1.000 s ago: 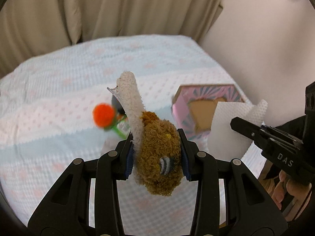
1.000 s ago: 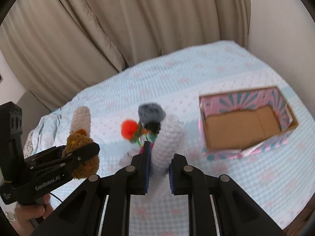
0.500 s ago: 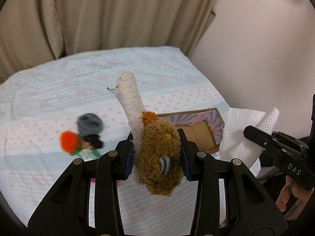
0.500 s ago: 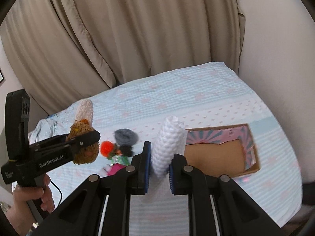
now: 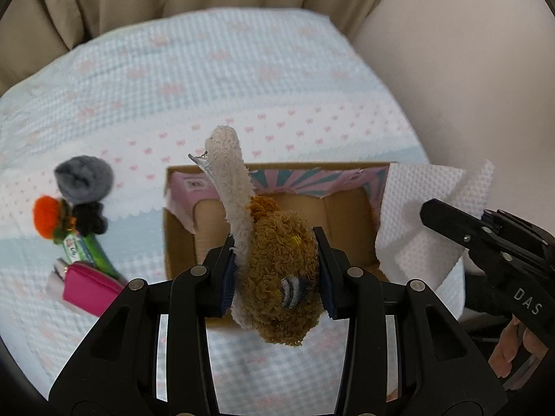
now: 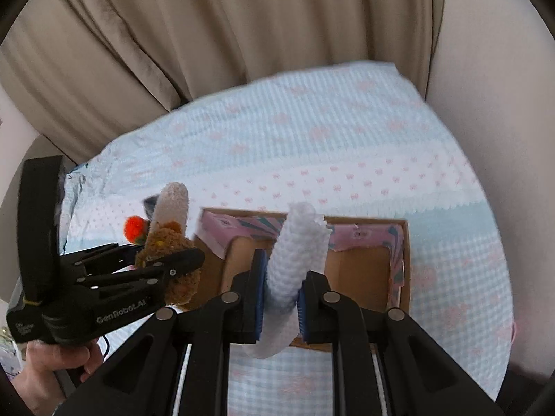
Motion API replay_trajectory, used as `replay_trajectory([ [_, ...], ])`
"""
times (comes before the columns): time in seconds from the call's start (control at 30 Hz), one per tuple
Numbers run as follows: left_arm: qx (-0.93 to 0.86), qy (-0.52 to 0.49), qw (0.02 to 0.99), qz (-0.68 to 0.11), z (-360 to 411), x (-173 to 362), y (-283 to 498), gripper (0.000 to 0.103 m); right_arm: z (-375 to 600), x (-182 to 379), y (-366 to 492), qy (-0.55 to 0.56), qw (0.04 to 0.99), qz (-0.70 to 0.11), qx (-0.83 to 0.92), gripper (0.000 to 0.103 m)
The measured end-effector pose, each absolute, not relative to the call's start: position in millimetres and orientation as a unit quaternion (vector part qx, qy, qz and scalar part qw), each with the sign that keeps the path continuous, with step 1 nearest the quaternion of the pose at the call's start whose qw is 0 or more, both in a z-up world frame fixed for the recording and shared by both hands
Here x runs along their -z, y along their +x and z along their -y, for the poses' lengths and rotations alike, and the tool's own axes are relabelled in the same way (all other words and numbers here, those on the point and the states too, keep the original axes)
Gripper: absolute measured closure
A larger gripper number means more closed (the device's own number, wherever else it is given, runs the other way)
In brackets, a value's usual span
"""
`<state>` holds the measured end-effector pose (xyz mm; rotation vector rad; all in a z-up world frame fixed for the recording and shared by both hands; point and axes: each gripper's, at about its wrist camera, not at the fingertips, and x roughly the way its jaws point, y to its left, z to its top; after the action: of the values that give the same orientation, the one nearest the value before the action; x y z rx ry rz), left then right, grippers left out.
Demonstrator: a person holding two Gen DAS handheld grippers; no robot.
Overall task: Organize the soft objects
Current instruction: 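Carry the plush and paper towel with both tools over the cardboard box, then open both tools to drop the plush and paper towel into the box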
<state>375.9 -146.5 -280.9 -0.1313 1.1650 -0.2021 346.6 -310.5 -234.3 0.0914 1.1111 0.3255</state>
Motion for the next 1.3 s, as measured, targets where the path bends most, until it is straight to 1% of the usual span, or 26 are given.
replay_trajectory([
  [0.17, 0.079, -0.042, 0.803, -0.589, 159.5, 329.9, 404.9, 0.067, 331.4, 297.4, 378.2, 0.068, 0.801, -0.578, -0.145, 0.089],
  [0.27, 0.072, -0.04, 0.788, -0.61, 162.0, 355.7, 417.1, 0.067, 339.5, 325.6, 393.0, 0.079, 0.784, -0.6, -0.139, 0.089],
  [0.47, 0.062, -0.03, 0.778, -0.625, 168.6, 373.3, 426.3, 0.066, 344.9, 351.3, 415.7, 0.077, 0.766, -0.624, -0.137, 0.089],
  [0.5, 0.062, -0.027, 0.773, -0.63, 169.2, 375.6, 427.6, 0.061, 344.5, 352.3, 417.4, 0.077, 0.764, -0.626, -0.138, 0.089],
  [0.57, 0.061, -0.022, 0.768, -0.637, 170.5, 378.6, 427.8, 0.04, 343.3, 356.5, 422.0, 0.078, 0.759, -0.632, -0.139, 0.089],
  [0.6, 0.059, -0.016, 0.767, -0.638, 171.5, 379.1, 427.6, 0.011, 343.1, 359.2, 424.7, 0.078, 0.755, -0.636, -0.14, 0.088],
  [0.63, 0.063, -0.012, 0.766, -0.64, 172.3, 379.2, 427.2, 0.0, 343.3, 362.3, 428.1, 0.075, 0.752, -0.64, -0.139, 0.081],
  [0.67, 0.065, -0.01, 0.766, -0.639, 172.0, 378.4, 426.5, 0.0, 343.7, 363.7, 429.9, 0.071, 0.753, -0.64, -0.136, 0.058],
  [0.7, 0.067, -0.006, 0.766, -0.64, 171.8, 377.0, 425.7, 0.0, 344.6, 364.3, 430.7, 0.07, 0.754, -0.64, -0.134, 0.038],
  [0.73, 0.067, -0.003, 0.764, -0.641, 171.2, 376.4, 425.5, 0.0, 346.0, 365.3, 432.0, 0.074, 0.754, -0.639, -0.134, 0.0],
  [0.83, 0.065, 0.005, 0.761, -0.645, 169.0, 373.9, 423.0, 0.0, 352.7, 366.3, 431.8, 0.089, 0.753, -0.639, -0.128, 0.0],
  [1.07, 0.066, 0.009, 0.766, -0.639, 167.3, 358.4, 415.8, 0.0, 354.7, 360.8, 421.6, 0.08, 0.748, -0.648, -0.125, 0.0],
  [1.3, 0.068, 0.005, 0.779, -0.624, 169.1, 333.3, 402.1, 0.0, 350.4, 337.0, 406.0, 0.068, 0.762, -0.632, -0.128, 0.0],
])
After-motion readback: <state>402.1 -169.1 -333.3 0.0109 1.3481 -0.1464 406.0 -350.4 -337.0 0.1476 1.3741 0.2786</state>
